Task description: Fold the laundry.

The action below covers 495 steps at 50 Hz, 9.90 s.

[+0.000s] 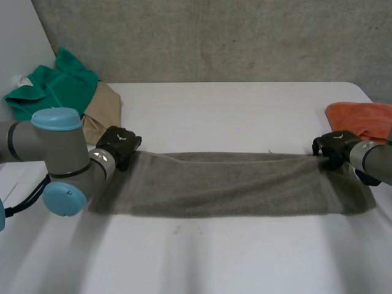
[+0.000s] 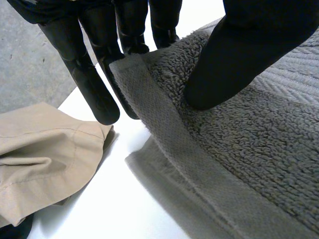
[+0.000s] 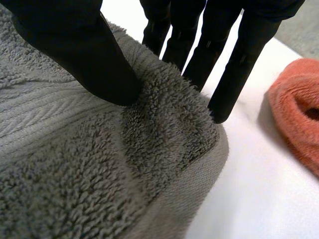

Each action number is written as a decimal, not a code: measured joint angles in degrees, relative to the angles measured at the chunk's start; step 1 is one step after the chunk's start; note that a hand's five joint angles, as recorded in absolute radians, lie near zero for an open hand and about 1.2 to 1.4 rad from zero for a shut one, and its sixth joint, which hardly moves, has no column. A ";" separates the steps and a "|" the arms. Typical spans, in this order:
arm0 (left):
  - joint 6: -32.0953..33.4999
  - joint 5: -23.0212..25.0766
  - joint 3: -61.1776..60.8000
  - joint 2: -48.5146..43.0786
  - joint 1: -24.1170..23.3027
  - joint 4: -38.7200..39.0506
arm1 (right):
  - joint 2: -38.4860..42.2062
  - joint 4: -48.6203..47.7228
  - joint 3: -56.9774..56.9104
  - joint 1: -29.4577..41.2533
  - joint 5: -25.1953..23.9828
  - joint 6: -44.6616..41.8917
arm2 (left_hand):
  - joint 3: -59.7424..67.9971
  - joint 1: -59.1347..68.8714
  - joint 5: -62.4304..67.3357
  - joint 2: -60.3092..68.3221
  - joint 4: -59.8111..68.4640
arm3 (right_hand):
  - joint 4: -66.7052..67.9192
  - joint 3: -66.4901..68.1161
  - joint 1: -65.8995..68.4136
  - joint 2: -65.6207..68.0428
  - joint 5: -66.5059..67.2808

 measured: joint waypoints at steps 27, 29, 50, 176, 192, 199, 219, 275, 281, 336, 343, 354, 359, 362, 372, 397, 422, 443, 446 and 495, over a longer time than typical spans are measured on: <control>0.17 -8.12 -0.05 -0.45 -0.54 6.31 | -0.74 -13.08 3.21 1.65 3.89 -2.32 | -53.10 -41.60 -53.47 -53.60 -53.96 | -55.37 -55.21 -34.36 -54.55 -54.02; 0.19 -8.17 -0.12 -0.31 -0.90 6.31 | -2.09 -13.37 3.98 1.63 5.60 -2.55 | -54.30 -41.63 -54.65 -54.83 -55.08 | -55.56 -55.37 -34.37 -54.58 -54.02; -0.82 -7.87 -12.10 12.18 -2.21 6.41 | -27.92 -16.99 41.76 -9.36 -7.69 -5.67 | -54.30 -41.63 -54.65 -54.82 -55.08 | -44.87 -44.49 -24.98 -46.55 -42.95; -25.39 -14.27 -11.62 19.30 -19.16 3.87 | -23.03 -14.16 19.57 30.34 2.83 27.90 | -54.30 -41.43 -54.46 -54.81 -55.08 | -55.81 -55.45 -34.45 -54.60 -54.02; -24.98 -25.55 -14.42 11.56 -23.29 -1.68 | -2.91 0.04 2.04 32.24 4.49 16.05 | -54.30 -41.44 -54.46 -54.82 -55.08 | -55.81 -55.45 -34.45 -54.60 -54.02; -24.47 -21.98 -13.71 10.86 -22.97 -1.49 | -3.38 -0.06 2.35 32.67 10.32 8.46 | -54.30 -41.43 -54.47 -54.82 -55.08 | -55.81 -55.45 -36.10 -54.91 -54.02; -23.25 1.36 -9.65 27.18 -14.27 -1.35 | -30.26 -29.54 38.66 32.81 6.37 8.18 | -54.29 -41.43 -54.46 -54.73 -55.08 | -55.81 -55.45 -36.10 -54.91 -54.07; -23.90 7.56 -11.92 26.95 -13.84 -1.51 | -16.15 -43.73 41.66 34.91 1.57 1.15 | -54.18 -41.43 -54.47 -54.71 -54.96 | -52.92 -52.36 -32.42 -51.63 -51.08; -23.90 7.61 -11.94 26.94 -13.64 -1.48 | -13.68 -43.84 38.78 34.99 1.49 1.03 | -54.17 -41.43 -54.47 -54.72 -54.96 | -45.21 -44.56 -24.69 -44.79 -47.84; -23.90 7.72 -11.38 27.78 -13.19 -1.22 | -13.90 -51.89 20.77 19.55 -7.85 2.56 | -54.17 -41.43 -54.47 -54.71 -54.96 | -0.65 -2.66 9.89 -2.20 -5.03; -23.90 7.79 -11.01 27.78 -13.04 -1.12 | -13.02 -60.48 10.94 6.79 -11.30 11.90 | -54.17 -41.43 -54.47 -54.71 -54.96 | -0.43 -2.65 9.89 -2.20 -4.82; -23.81 7.88 -10.55 27.01 -13.10 -0.94 | 2.52 -62.77 -10.11 -11.06 -11.58 26.70 | -54.17 -41.44 -54.47 -54.71 -54.96 | 0.13 -2.21 9.89 -2.20 -4.35; -23.83 8.02 -10.54 26.52 -13.63 -0.39 | 11.13 -62.73 -16.04 -15.31 -14.77 26.86 | -54.17 -41.43 -54.47 -54.71 -54.96 | 0.13 -2.21 9.89 -2.20 -4.35; -23.87 8.11 -10.76 26.38 -14.05 0.15 | 15.40 -62.87 -17.91 -17.47 -16.99 26.64 | -54.17 -41.43 -54.47 -54.71 -54.96 | 0.13 -2.21 9.89 -2.20 -4.35; -23.70 9.46 -12.15 26.30 -17.31 2.47 | 21.73 -63.19 -15.86 -21.63 -24.30 26.49 | -54.17 -41.43 -54.47 -54.71 -54.96 | 0.16 -2.21 9.89 -2.20 -3.69; -23.61 13.66 -12.59 26.72 -18.54 3.11 | 4.17 -35.07 -0.22 -27.16 -14.18 7.32 | -54.17 -41.43 -54.46 -54.71 -54.96 | -55.56 -55.32 -34.37 -54.54 -53.99; -23.22 6.65 -5.76 28.59 -7.86 6.97 | -33.56 -45.31 20.51 -9.78 1.71 5.56 | -54.16 -41.43 -54.46 -54.69 -54.94 | -55.56 -55.33 -34.37 -54.55 -54.04; 2.46 11.37 27.09 -11.47 18.94 10.71 | -33.18 -37.06 46.68 16.22 -7.07 -4.26 | -50.72 -37.72 -50.06 -50.94 -51.03 | -55.56 -55.55 -34.37 -54.56 -54.05; 3.87 12.74 32.71 -16.88 19.71 11.03 | -32.40 -36.14 47.84 16.10 -5.66 -5.62 | -47.15 -33.46 -46.53 -47.36 -47.45 | -55.56 -55.55 -34.38 -54.56 -54.05; -20.55 12.59 -21.61 23.97 -20.50 26.69 | -43.39 -35.38 51.12 6.57 1.85 4.10 | -0.45 9.15 -1.31 -0.82 -0.63 | -55.56 -55.55 -34.38 -54.56 -54.05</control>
